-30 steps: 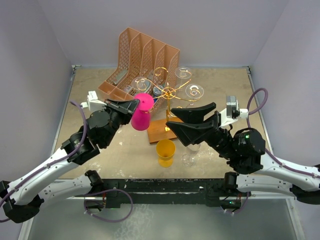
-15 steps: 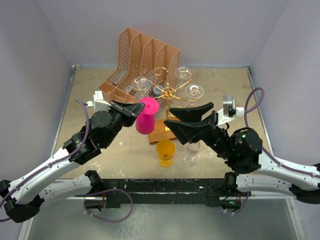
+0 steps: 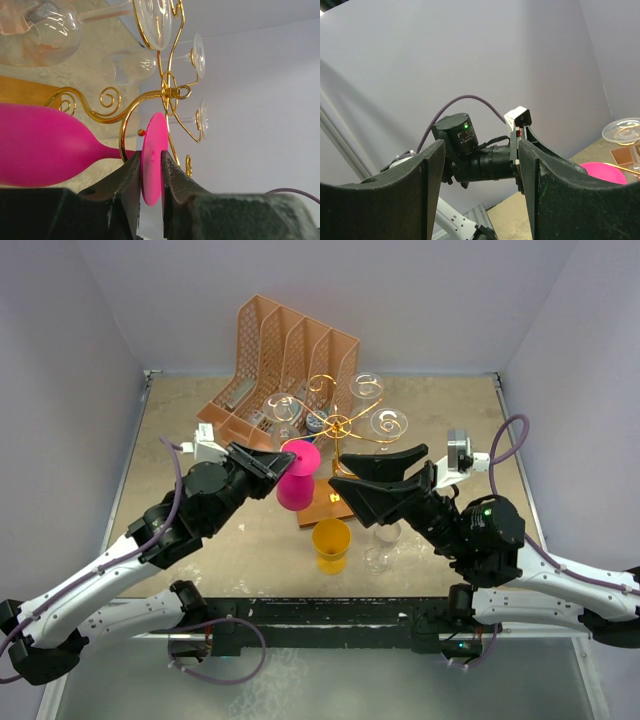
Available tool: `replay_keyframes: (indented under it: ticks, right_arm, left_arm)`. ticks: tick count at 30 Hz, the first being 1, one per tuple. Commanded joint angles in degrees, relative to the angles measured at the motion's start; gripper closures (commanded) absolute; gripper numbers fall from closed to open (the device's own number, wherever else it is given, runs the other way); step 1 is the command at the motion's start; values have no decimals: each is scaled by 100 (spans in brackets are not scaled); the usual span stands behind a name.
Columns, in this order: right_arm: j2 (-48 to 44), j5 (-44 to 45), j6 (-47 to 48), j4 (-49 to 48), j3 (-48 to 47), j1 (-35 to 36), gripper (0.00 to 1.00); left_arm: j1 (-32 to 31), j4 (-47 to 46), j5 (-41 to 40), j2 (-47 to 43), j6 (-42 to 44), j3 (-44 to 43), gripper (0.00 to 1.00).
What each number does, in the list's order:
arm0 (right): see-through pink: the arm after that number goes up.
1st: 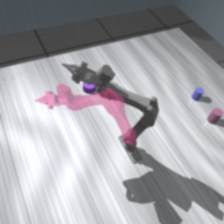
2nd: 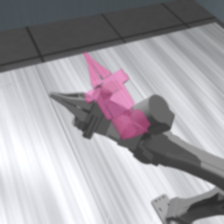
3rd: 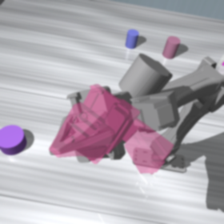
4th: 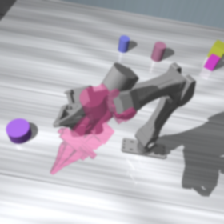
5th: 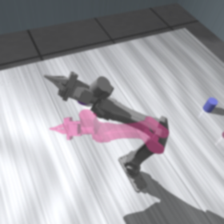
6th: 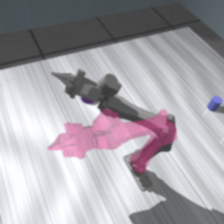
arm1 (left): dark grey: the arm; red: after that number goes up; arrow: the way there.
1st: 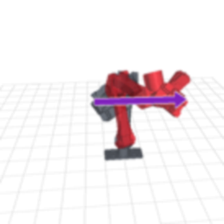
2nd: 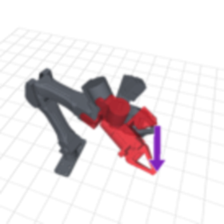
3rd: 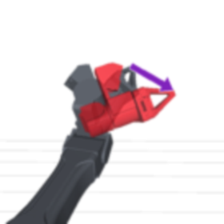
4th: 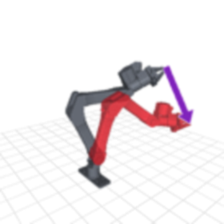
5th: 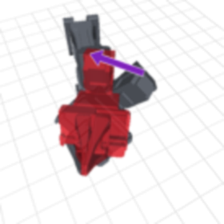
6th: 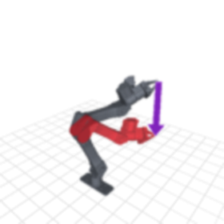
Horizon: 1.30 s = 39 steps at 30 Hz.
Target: Place the wine glass upside down on the wine glass rack
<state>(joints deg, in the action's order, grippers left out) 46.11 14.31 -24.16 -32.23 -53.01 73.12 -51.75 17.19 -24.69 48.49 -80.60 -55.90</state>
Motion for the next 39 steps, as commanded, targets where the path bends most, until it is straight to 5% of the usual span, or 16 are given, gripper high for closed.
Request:
replay_keyframes:
  ticks: [1, 6, 18, 24, 31, 39]
  right_arm:
    - [-48, 162, -209, -137, -60, 18, 37]
    - [-46, 236, -309, -67, -51, 17, 38]
    - [355, 727, -1336, 1626, -679, 20, 37]
    - [209, 1418, -1750, 1966, -702, 17, 37]
    - [-201, 2328, -2214, 2119, -568, 21, 37]
    - [-581, 3410, -3135, 2743, -444, 11, 38]
  left_arm:
    - [33, 253, 249, -157, -38, -130, 81]
    - [34, 499, 236, -273, -3, -177, 79]
    - [34, 2000, 716, -286, 1355, -1075, 49]
    - [33, 2404, 1715, -247, 2847, -1151, 49]
    - [17, 2445, 2193, -290, 3489, -1017, 48]
    - [-499, 2254, 1586, 163, 3632, -752, 48]
